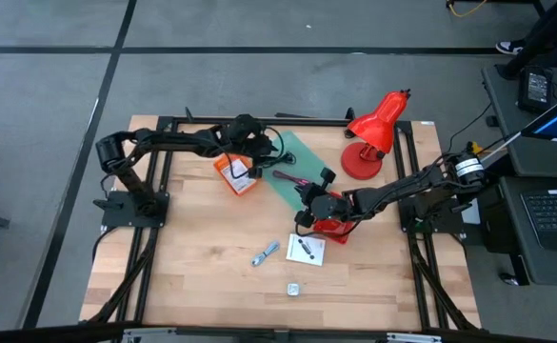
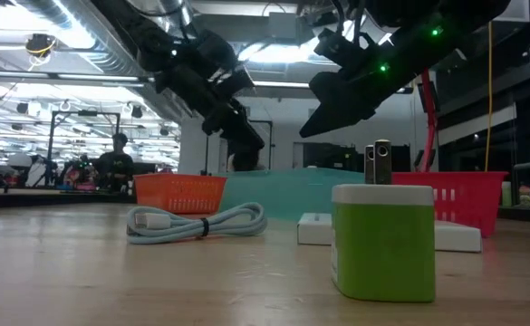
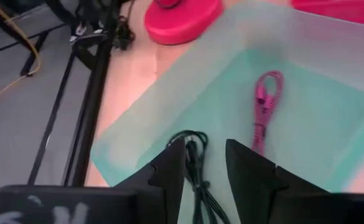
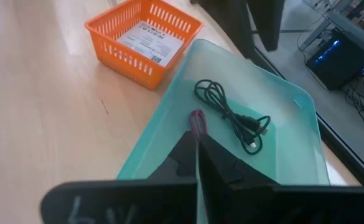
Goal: Pick and place items into bin
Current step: Put the green charger adapter into the red bin
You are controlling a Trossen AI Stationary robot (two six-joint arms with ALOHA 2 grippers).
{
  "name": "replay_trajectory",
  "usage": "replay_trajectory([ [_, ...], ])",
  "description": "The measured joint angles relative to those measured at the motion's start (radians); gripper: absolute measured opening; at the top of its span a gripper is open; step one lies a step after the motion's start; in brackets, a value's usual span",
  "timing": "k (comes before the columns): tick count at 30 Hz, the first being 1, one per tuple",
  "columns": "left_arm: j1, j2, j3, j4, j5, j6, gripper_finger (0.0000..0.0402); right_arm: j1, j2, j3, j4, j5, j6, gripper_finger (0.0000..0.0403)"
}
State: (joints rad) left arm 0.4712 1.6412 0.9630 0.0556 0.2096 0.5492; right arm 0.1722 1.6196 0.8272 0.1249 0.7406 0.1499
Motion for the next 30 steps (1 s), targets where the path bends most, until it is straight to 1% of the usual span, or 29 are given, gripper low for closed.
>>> replay_trajectory([
  [4, -0.028, -0.081, 0.0, -0.09, 0.002, 0.036, 0.0095, 0.001, 0.0, 0.0, -0.005, -0.001, -0.009, 0.0],
  [6, -0.046, -0.123, 0.0, -0.152, 0.01, 0.038, 0.0083, 0.002, 0.0, 0.0, -0.006, -0.023, -0.029, 0.0],
  [10, -0.08, -0.198, 0.0, -0.256, 0.1, 0.039, 0.0052, 0.002, 0.0, 0.0, -0.008, -0.08, -0.053, 0.0],
  [15, -0.13, -0.254, 0.0, -0.349, 0.165, 0.007, 0.0006, 0.003, 0.0, 0.0, -0.023, -0.086, -0.054, 0.0],
  [19, -0.179, -0.264, -0.001, -0.395, 0.174, -0.013, 0.0004, 0.016, 0.0, 0.0, -0.033, -0.113, -0.054, 0.0],
  [23, -0.234, -0.265, -0.01, -0.401, 0.174, -0.051, 0.0003, 0.045, 0.0, 0.0, -0.034, -0.116, -0.076, 0.0],
  [26, -0.281, -0.265, -0.043, -0.366, 0.17, -0.083, 0.0003, 0.071, 0.0, 0.0, -0.033, -0.116, -0.083, 0.0],
  [30, -0.346, -0.265, -0.097, -0.308, 0.153, -0.161, 0.0003, 0.108, 0.0, 0.0, -0.033, -0.117, -0.08, 0.0],
])
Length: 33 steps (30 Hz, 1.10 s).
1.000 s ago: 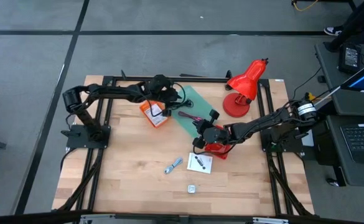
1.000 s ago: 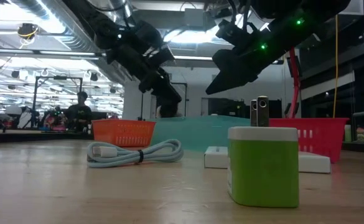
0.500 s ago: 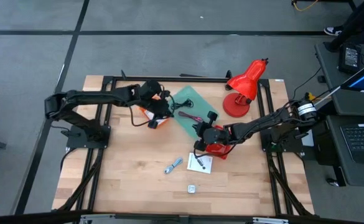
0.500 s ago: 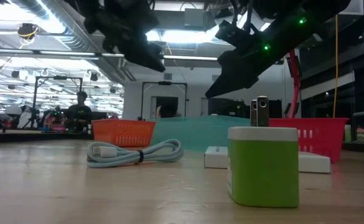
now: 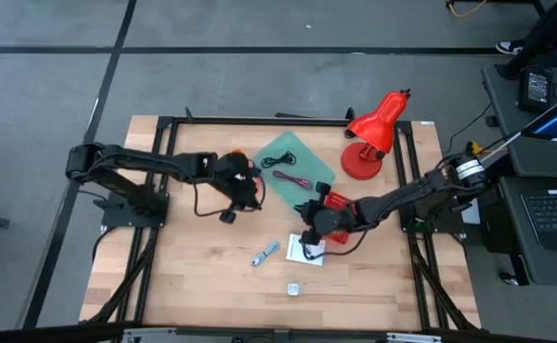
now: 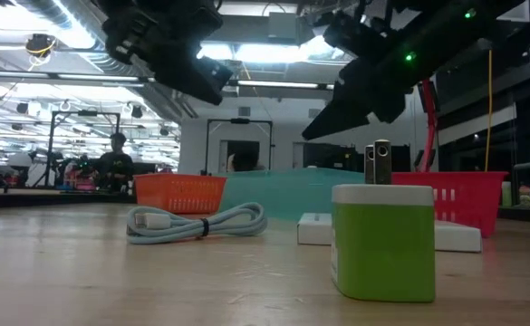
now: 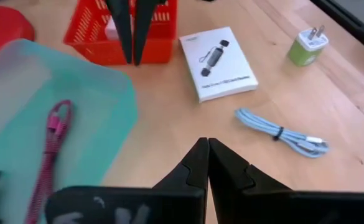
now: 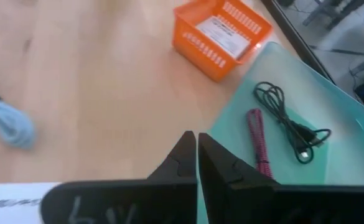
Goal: Pick and place items into bin
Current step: Put the green charger adapter into the red bin
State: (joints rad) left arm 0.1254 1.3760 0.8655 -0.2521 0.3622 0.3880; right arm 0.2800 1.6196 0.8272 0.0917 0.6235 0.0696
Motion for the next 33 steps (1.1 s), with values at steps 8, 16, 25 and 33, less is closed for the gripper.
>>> replay_trajectory([
  [8, -0.179, 0.0, -0.11, 0.225, -0.156, -0.171, 0.0003, 0.066, 0.0, 0.0, 0.01, -0.094, 0.036, 0.0],
  [16, -0.389, 0.0, -0.139, 0.311, -0.386, -0.288, 0.0003, 0.106, 0.0, 0.0, 0.023, -0.179, 0.06, 0.0],
  [25, -0.566, 0.0, -0.139, 0.361, -0.554, -0.359, 0.0003, 0.184, 0.0, 0.0, 0.068, -0.181, 0.069, 0.0],
  [33, -0.596, 0.039, -0.139, 0.359, -0.579, -0.432, 0.0003, 0.251, 0.0, 0.01, 0.127, -0.18, 0.069, 0.0],
])
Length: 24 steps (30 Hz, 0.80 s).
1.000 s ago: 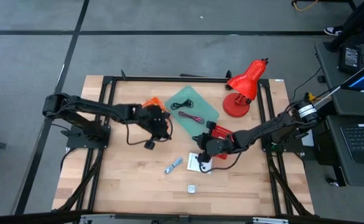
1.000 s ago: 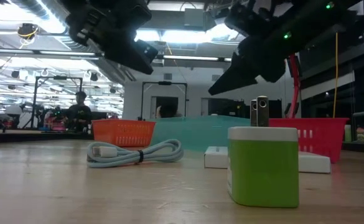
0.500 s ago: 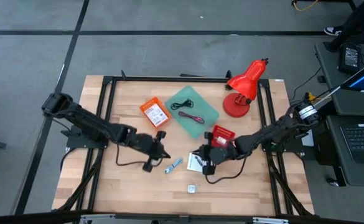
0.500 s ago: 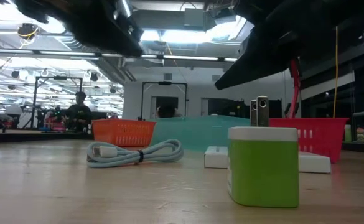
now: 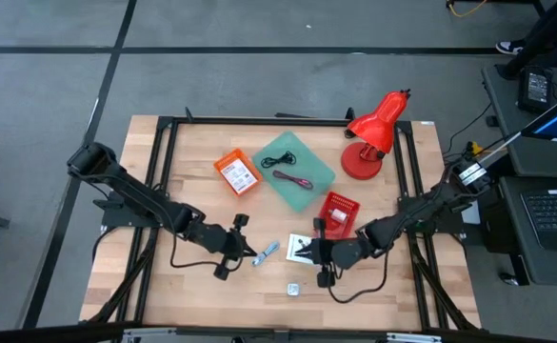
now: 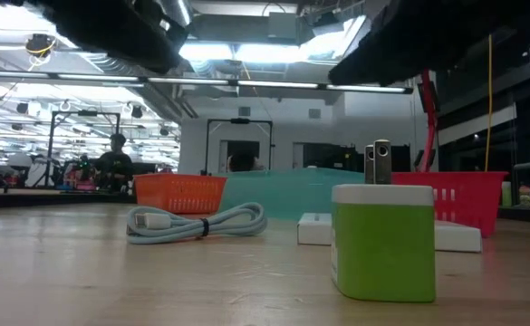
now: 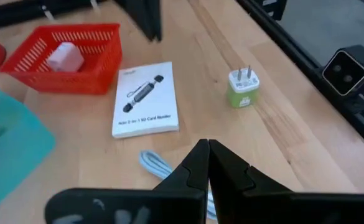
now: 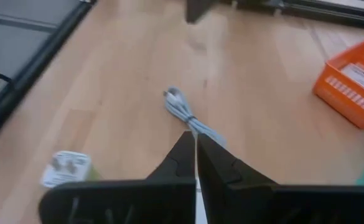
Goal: Pick and place items into bin
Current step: Put the green charger adapter into the red bin
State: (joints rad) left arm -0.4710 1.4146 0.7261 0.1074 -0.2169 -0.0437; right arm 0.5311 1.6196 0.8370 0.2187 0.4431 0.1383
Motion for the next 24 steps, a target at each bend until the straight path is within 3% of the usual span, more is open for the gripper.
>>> replay_trajectory([
  [8, 0.001, 0.038, 0.0, 0.01, -0.002, -0.023, 0.0003, 0.059, 0.0, 0.056, -0.046, 0.0, 0.021, 0.0],
  [16, 0.001, 0.045, 0.0, 0.009, -0.002, -0.023, 0.0003, 0.095, 0.0, 0.079, -0.167, 0.0, 0.175, 0.0],
  [24, 0.001, 0.045, 0.0, 0.009, -0.002, -0.023, 0.0003, 0.117, 0.0, 0.086, -0.171, 0.0, 0.199, 0.0],
])
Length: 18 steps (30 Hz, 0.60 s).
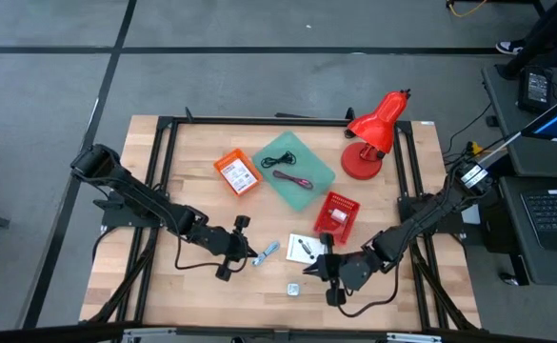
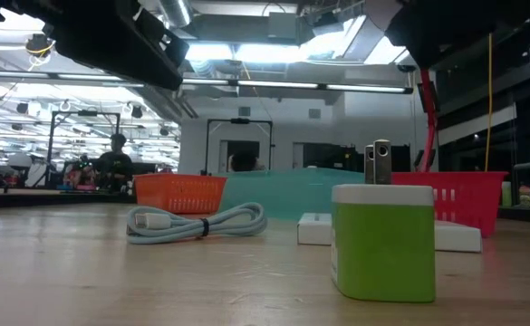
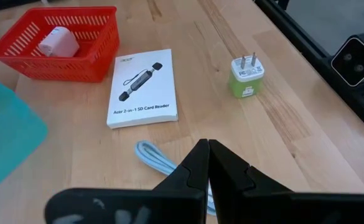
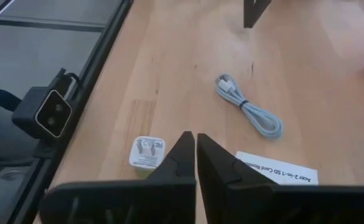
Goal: Pick and place items into bin
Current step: Put the green charger adapter into the red bin
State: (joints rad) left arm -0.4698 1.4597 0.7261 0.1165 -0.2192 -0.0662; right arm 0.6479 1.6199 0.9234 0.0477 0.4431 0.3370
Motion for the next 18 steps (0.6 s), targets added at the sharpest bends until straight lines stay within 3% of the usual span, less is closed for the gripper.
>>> replay_trajectory([
  [4, 0.0, 0.0, 0.0, 0.0, 0.0, 0.0, 0.0003, -0.001, 0.0, 0.0, 0.008, -0.009, 0.0, 0.0],
  [12, 0.0, 0.0, 0.0, 0.0, 0.0, 0.0, 0.0003, 0.001, 0.004, 0.02, 0.011, -0.142, 0.08, 0.0015],
  [18, 0.0, 0.0, 0.0, -0.002, -0.008, 0.0, 0.0003, 0.043, 0.023, 0.119, -0.115, -0.101, 0.024, 0.0009],
])
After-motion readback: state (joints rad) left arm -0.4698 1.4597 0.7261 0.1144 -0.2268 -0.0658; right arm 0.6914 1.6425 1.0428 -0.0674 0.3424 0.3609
